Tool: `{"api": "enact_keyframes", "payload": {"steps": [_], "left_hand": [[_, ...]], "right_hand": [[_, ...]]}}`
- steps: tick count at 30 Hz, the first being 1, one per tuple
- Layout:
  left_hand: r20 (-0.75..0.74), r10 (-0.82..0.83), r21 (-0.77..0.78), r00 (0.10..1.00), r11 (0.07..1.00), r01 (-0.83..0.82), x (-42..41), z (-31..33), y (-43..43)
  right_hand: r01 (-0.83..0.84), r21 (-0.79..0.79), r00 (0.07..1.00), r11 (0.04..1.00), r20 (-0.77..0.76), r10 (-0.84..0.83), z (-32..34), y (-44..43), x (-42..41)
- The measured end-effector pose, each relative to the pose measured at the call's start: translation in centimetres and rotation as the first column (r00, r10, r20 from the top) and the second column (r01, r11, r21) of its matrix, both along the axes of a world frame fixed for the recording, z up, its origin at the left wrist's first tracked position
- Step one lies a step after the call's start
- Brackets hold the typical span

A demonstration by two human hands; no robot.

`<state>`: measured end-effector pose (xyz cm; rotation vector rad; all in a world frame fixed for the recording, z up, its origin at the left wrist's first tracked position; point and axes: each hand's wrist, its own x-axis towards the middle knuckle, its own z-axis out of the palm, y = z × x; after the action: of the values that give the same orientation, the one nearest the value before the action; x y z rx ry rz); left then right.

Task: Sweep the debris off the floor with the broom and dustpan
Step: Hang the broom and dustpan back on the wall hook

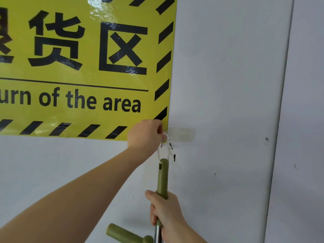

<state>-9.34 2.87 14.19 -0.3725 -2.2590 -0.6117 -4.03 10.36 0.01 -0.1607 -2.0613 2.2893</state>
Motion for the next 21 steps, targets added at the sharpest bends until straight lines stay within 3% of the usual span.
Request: {"api": "enact_keyframes", "payload": {"steps": [12,21], "left_hand": [[-0.346,-0.121,-0.219,0.93,0.975,0.045,-2.0,-3.5,-1.6],[-0.327,-0.144,-0.218,0.934,0.973,0.073,-2.3,-5.1,-2.2]], "right_hand": [[-0.015,0.022,1.0,1.0,0.022,0.015,-1.7,0.3,-1.0],[-0.02,0.041,0.999,0.999,0.048,0.018,-3.1,-0.2,-1.8]]}}
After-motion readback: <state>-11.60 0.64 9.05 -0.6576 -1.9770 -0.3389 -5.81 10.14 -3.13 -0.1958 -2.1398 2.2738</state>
